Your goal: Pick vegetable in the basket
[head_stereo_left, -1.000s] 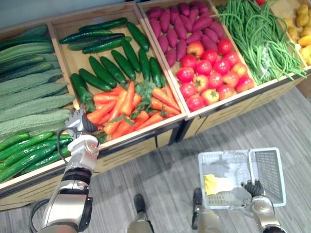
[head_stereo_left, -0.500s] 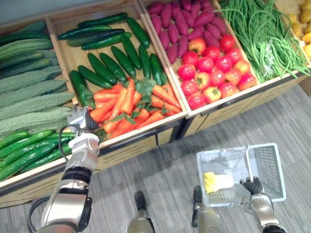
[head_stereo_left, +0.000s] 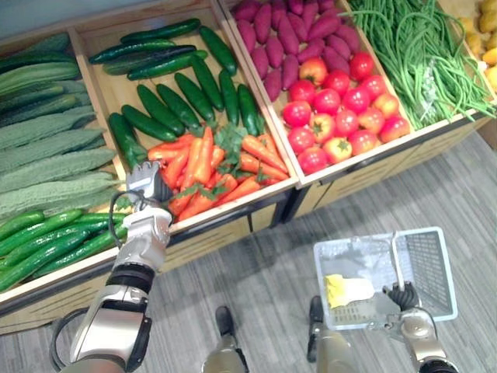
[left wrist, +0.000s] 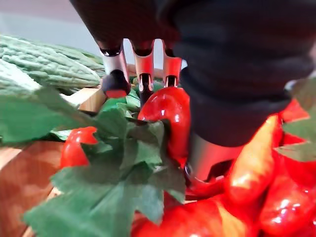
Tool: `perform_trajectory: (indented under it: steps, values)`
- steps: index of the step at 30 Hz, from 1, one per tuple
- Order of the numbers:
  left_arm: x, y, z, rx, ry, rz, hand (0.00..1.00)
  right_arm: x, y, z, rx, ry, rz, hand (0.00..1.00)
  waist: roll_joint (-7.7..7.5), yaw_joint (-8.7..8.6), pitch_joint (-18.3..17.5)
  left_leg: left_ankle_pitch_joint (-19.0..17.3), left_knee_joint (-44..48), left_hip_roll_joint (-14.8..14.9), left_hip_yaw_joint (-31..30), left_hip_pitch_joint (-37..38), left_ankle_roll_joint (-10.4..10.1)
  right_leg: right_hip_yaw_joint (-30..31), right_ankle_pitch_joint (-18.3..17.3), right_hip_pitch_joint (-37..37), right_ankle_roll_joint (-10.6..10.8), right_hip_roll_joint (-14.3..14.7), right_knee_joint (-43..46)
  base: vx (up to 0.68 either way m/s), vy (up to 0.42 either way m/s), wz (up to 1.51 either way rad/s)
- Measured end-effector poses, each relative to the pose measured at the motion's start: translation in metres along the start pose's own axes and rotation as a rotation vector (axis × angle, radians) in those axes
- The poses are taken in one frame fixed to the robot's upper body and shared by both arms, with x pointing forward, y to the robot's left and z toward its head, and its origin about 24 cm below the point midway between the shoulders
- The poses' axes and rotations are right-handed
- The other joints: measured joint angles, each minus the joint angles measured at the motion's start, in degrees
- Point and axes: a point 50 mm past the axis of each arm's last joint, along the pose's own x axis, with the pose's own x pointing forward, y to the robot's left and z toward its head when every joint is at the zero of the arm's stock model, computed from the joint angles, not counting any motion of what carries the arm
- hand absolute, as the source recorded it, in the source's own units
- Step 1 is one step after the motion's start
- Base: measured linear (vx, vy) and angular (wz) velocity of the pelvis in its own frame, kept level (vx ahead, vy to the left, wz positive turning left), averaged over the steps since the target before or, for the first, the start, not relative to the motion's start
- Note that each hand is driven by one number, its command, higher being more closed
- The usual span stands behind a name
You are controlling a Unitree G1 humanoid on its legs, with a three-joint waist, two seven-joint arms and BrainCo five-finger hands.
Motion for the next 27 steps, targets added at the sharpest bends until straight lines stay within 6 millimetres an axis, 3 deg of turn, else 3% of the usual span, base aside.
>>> perform_trajectory:
  steps: [22, 27]
  values:
    - [-0.0009, -0.0023, 0.001, -0.002, -0.005, -0.014, 1.0, -0.0001, -0.0003, -0.0008, 0.0, 0.004, -0.003, 1.0, 0.0, -0.08, 0.0, 0.0, 0.0, -0.1, 0.0, 0.2, 0.0, 0.0, 0.1, 0.4, 0.0, 0.0, -0.4, 0.0, 0.0, 0.0]
    - [0.0024, 0.0066, 0.0082, -0.027, -0.031, 0.027, 1.0, -0.0011, -0.0005, -0.0032, -0.002, 0.011, -0.005, 1.0, 0.04, -0.09, 0.0, 0.0, 0.0, -0.1, -0.9, 0.3, 0.1, -0.8, 0.1, 1.2, 0.0, -0.1, -0.8, 0.0, 0.006, 0.07]
